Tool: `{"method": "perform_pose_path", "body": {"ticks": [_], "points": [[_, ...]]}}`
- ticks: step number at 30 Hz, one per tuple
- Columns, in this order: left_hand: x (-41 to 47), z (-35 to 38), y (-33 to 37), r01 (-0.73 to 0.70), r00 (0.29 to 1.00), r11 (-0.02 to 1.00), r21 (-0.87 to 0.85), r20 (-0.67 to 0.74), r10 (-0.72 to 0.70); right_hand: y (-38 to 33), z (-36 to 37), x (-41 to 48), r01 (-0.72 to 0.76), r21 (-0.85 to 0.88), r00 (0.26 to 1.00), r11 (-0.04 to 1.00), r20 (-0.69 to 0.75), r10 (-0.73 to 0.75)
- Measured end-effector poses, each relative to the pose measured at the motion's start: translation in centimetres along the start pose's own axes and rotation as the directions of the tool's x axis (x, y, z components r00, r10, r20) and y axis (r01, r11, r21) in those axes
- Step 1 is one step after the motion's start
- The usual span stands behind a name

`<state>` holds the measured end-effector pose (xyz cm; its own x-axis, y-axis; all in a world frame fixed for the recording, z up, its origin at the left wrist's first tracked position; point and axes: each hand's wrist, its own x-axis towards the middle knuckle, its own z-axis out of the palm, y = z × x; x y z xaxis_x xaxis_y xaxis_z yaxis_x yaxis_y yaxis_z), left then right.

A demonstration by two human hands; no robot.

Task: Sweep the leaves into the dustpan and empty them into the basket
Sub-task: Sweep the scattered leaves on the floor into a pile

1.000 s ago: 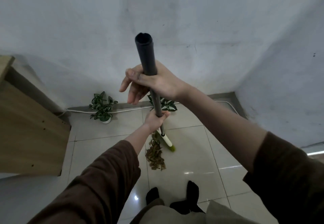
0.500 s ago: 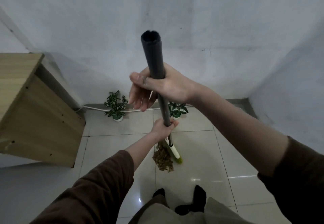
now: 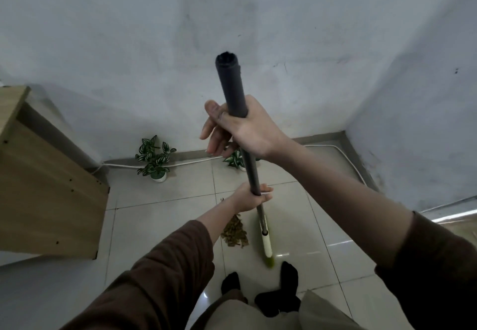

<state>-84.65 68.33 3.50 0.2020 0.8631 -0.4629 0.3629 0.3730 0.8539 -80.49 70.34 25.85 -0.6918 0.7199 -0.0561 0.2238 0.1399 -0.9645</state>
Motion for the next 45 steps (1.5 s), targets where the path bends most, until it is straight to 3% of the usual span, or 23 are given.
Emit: {"method": "perform_pose_path", "body": {"ticks": [4, 13, 23, 35, 45], "points": [[-0.5, -1.5, -0.6, -0.002, 1.000, 0.994, 0.109, 0.015, 0.000, -0.2, 0.3, 0.2, 0.041, 0.041, 0.999, 0.998, -0.035, -0.039], [-2.3, -4.4, -2.5, 0.003, 0.997, 0.989, 0.146, -0.076, 0.008, -1.5, 2.9, 1.1, 0.098, 0.054, 0.994, 0.994, 0.037, -0.100], [-2.6, -3.6, -1.2, -0.131, 0.981, 0.991, -0.031, -0.146, 0.125, -3.0, 1.8, 0.9, 0.116, 0.029, 0.993, 0.993, 0.033, -0.117], [-0.2, 0.0, 4.8, -0.228, 0.973, 0.968, -0.106, 0.005, 0.230, -5.1, -6.0, -3.8, 0.189, 0.146, 0.973, 0.971, -0.161, -0.165], [0.0, 8.5, 11.0, -0.339, 0.908, 0.941, 0.023, 0.270, 0.320, -2.6, -12.9, -14.8, 0.351, 0.207, 0.859, 0.913, -0.458, -0.227]]}}
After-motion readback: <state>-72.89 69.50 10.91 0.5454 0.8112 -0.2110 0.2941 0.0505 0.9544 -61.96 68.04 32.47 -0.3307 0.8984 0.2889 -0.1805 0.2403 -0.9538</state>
